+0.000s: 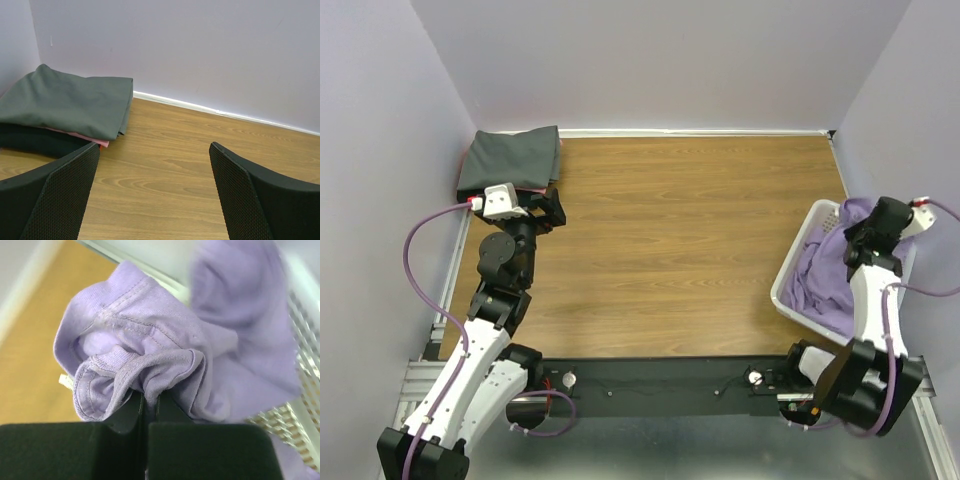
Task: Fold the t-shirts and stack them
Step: Grab the tshirt from the pile, then move the tshirt to the center of the board
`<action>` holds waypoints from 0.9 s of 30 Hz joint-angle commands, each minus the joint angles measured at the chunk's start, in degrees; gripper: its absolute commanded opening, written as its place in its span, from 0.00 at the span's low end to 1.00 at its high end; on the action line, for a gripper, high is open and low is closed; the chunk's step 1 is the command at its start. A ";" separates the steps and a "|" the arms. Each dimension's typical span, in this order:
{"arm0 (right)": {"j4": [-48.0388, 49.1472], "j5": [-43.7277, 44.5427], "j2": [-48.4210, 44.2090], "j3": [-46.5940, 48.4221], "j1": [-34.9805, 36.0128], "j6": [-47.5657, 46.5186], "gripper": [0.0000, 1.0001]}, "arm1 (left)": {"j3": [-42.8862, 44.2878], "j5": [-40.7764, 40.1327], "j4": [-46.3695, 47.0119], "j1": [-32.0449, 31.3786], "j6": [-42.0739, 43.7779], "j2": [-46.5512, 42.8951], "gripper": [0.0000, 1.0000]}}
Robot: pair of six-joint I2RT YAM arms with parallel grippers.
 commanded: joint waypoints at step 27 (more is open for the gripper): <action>1.88 -39.98 3.43 49.45 24.89 1.28 0.01 | -0.23 4.32 1.64 -0.26 1.75 1.23 0.98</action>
